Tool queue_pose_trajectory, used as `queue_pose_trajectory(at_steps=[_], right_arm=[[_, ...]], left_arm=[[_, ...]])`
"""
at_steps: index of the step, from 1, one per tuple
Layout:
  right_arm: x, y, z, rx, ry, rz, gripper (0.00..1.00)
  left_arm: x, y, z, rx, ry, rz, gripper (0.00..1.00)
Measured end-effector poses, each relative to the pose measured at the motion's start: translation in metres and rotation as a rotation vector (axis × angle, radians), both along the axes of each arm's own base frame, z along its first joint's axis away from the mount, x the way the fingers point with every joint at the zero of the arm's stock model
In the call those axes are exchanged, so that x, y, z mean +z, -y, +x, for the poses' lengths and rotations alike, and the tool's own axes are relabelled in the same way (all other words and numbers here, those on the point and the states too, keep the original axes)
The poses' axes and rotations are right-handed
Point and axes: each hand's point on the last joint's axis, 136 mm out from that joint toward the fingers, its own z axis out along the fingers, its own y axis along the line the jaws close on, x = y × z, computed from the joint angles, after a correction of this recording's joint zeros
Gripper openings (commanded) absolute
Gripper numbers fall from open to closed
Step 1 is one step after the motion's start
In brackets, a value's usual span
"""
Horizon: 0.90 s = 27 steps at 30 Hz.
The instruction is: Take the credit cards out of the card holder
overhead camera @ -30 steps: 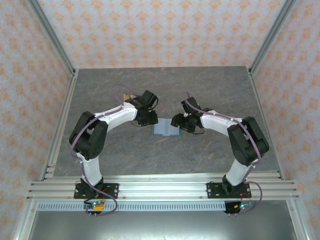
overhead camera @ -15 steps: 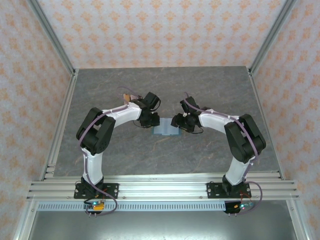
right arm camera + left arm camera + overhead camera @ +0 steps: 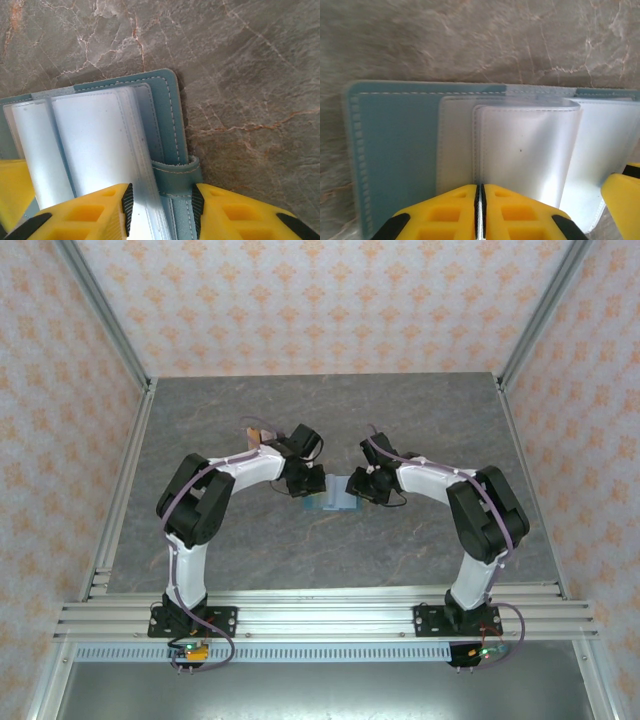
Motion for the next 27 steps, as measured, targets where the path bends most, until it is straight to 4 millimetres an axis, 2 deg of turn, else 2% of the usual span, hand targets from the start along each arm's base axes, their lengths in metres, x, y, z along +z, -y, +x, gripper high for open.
queue_pose_trajectory(at_steps=[5,7,10,13,16,19,21,24,27], right_arm=[[0.000,0.000,0.000,0.000,0.001,0.000,0.39],[0.001,0.000,0.000,0.003,0.003,-0.001,0.42],[0.007,0.002,0.000,0.006,0.017,-0.009,0.53],[0.030,0.009,0.003,0.001,0.070,-0.012,0.71],[0.063,0.023,0.009,-0.022,0.159,-0.019,0.85],[0.100,0.045,0.020,-0.059,0.267,-0.057,0.95],[0.123,0.063,0.027,-0.087,0.347,-0.101,0.99],[0.150,0.089,0.033,-0.124,0.453,-0.191,0.99],[0.169,0.112,0.035,-0.165,0.535,-0.289,0.99]], left_arm=[[0.001,0.004,-0.001,-0.008,-0.008,-0.024,0.13],[0.001,0.004,-0.001,-0.009,-0.007,-0.019,0.19],[0.006,-0.001,0.000,-0.014,0.006,0.007,0.33],[0.027,-0.011,-0.001,-0.010,0.048,0.042,0.49],[0.070,-0.025,0.003,0.011,0.146,0.060,0.58],[0.118,-0.052,0.011,0.073,0.265,0.082,0.66],[0.145,-0.078,0.015,0.134,0.344,0.105,0.73],[0.166,-0.127,0.014,0.244,0.415,0.180,0.87],[0.166,-0.178,0.004,0.348,0.446,0.296,1.00]])
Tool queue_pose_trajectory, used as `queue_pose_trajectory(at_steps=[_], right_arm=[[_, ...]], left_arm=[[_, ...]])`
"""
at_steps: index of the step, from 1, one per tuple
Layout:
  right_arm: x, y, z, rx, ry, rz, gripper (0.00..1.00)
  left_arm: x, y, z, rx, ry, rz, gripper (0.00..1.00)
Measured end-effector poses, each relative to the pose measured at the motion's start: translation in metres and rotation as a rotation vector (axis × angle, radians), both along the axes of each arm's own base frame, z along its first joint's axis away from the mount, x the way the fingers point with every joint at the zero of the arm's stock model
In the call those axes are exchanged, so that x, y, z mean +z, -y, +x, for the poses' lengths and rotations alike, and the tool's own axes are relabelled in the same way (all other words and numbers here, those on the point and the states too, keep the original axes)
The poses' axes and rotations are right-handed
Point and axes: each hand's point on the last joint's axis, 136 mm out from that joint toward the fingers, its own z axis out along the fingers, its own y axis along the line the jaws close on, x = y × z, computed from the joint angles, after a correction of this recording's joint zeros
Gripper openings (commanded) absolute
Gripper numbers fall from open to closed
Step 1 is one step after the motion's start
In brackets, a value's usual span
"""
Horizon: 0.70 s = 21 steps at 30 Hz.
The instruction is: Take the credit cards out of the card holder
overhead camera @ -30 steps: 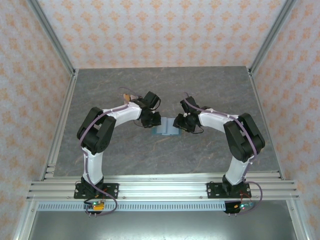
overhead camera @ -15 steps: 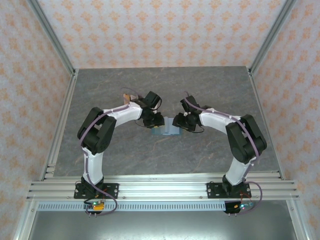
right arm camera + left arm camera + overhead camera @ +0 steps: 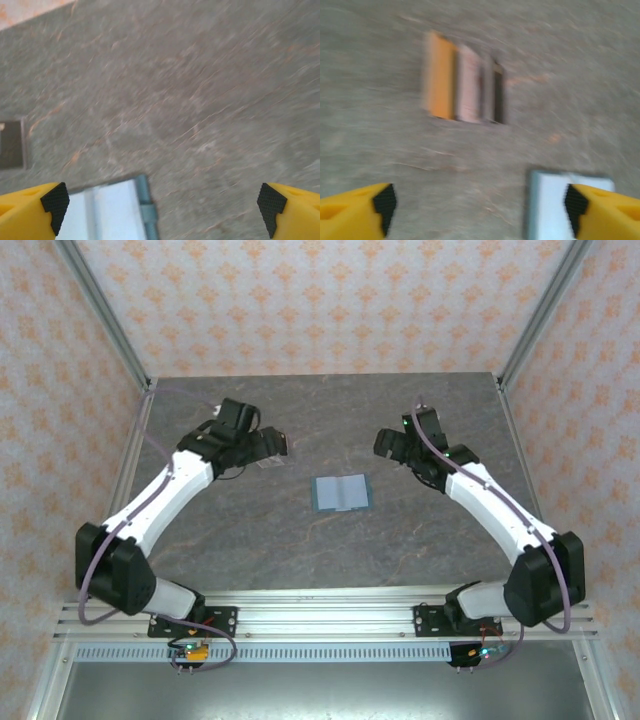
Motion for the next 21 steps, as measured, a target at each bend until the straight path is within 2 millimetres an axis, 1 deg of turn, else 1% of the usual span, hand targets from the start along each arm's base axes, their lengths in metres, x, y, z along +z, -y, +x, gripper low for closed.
queue_pose_trajectory(at_steps=[2,4,7,9,11,13,16,18,21], right_arm=[[0.010,0.018,0.001,-0.056,0.049,-0.057,0.99],[0.016,0.040,0.001,-0.130,0.089,-0.116,0.99],[0.014,0.072,0.003,-0.243,0.135,-0.205,0.99],[0.003,0.090,0.001,-0.296,0.146,-0.260,0.99],[-0.014,0.107,-0.003,-0.338,0.146,-0.309,1.00],[-0.032,0.124,-0.009,-0.376,0.131,-0.348,1.00],[-0.049,0.149,-0.015,-0.435,0.132,-0.386,0.99],[-0.058,0.157,-0.017,-0.442,0.145,-0.402,0.99],[-0.073,0.157,-0.019,-0.404,0.155,-0.425,0.99]], left_arm=[[-0.004,-0.027,-0.011,0.060,0.007,0.070,1.00],[-0.010,-0.049,-0.022,0.105,0.014,0.135,1.00],[-0.023,-0.080,-0.035,0.174,0.029,0.231,1.00],[-0.031,-0.098,-0.041,0.218,0.036,0.294,1.00],[-0.040,-0.115,-0.046,0.258,0.048,0.369,1.00],[-0.047,-0.125,-0.048,0.276,0.065,0.422,1.00],[-0.054,-0.136,-0.048,0.286,0.098,0.482,1.00],[-0.058,-0.142,-0.046,0.292,0.135,0.512,1.00],[-0.072,-0.151,-0.049,0.290,0.174,0.544,1.00]])
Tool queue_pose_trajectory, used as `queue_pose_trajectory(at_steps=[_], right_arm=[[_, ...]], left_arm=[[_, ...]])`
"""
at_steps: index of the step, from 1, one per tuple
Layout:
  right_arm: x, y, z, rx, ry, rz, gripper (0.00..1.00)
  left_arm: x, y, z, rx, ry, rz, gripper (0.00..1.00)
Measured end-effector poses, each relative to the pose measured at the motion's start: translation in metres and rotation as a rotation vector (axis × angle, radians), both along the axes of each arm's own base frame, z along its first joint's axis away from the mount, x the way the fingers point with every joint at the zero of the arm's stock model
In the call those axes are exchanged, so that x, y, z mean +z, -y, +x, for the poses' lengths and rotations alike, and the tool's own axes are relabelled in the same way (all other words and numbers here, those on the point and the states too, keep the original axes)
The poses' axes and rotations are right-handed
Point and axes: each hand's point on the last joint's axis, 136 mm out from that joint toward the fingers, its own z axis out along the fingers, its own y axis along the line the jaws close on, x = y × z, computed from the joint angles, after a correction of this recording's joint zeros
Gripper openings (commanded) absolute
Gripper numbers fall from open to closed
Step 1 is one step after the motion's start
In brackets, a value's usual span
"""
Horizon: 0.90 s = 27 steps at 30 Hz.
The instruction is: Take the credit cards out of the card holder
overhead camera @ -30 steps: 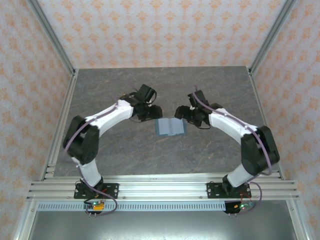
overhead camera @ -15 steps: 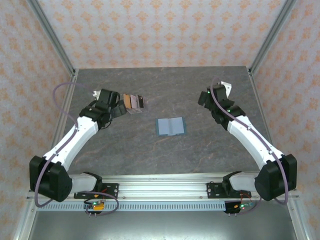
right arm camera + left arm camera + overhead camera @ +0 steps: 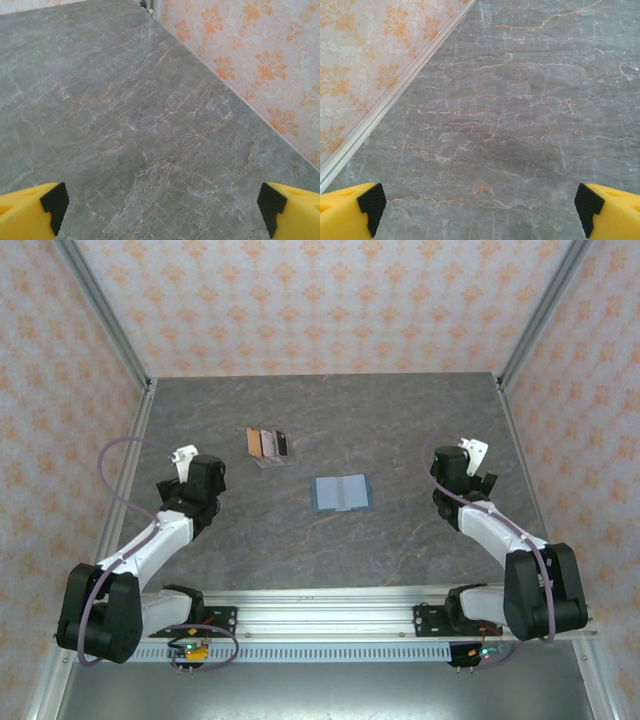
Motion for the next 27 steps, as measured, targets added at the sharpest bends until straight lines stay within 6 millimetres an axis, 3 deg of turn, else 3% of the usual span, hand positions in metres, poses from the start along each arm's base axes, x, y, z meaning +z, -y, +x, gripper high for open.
queue_pose_trajectory(at_steps=[6,16,27], right_arm=[[-0.015,-0.011,0.015,0.100,0.029,-0.014,0.99],[-0.032,-0.021,0.035,0.243,0.098,0.034,1.00],[-0.043,-0.028,0.037,0.300,0.130,0.074,1.00]], left_arm=[[-0.016,-0.007,0.006,-0.056,0.068,0.012,1.00],[-0.004,0.025,0.040,-0.301,0.226,-0.023,1.00],[-0.044,0.037,0.055,-0.374,0.170,-0.060,1.00]])
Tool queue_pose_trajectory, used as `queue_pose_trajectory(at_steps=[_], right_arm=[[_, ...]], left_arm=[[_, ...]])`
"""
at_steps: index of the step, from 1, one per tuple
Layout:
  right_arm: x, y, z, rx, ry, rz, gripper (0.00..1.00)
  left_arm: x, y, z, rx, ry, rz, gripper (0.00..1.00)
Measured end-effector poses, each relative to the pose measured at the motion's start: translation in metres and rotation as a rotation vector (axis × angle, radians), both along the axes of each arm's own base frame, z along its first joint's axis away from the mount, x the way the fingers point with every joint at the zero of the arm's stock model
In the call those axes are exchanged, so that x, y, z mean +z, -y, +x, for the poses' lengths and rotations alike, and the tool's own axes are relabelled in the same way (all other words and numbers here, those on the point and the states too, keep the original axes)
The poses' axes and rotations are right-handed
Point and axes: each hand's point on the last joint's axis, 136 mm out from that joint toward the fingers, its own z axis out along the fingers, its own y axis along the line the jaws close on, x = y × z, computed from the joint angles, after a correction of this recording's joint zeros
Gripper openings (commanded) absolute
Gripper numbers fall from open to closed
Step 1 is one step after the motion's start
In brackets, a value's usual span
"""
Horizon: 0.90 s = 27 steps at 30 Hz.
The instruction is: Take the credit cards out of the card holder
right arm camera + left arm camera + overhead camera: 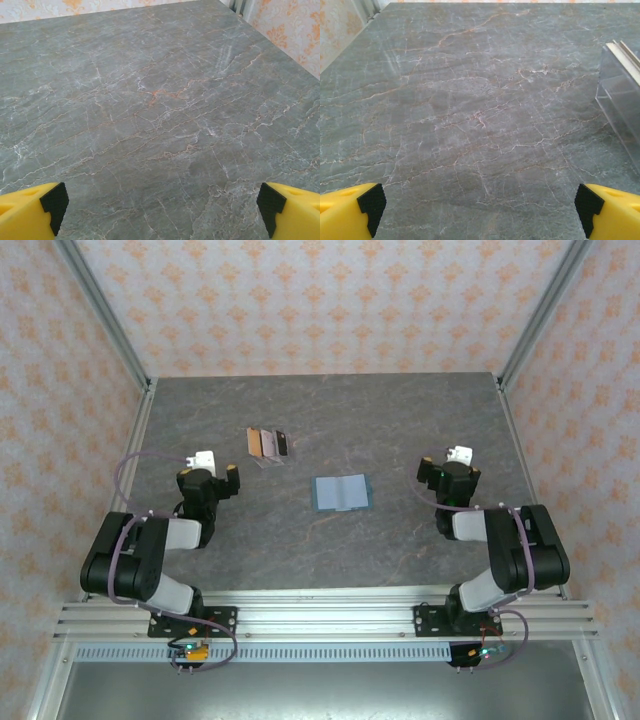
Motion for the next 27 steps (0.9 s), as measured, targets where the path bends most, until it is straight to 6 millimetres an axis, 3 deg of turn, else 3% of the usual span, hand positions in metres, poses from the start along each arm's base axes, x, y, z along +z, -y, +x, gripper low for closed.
queue_pose_trajectory(at_steps=[7,27], right_arm=[[-0.001,0.007,0.000,-0.023,0.000,0.010,0.99],[-0.001,0.008,0.000,-0.026,0.001,0.014,0.99]], left_arm=[[0.017,-0.005,0.014,0.035,0.037,0.013,1.00],[0.016,-0.011,0.012,0.071,0.027,0.031,1.00]])
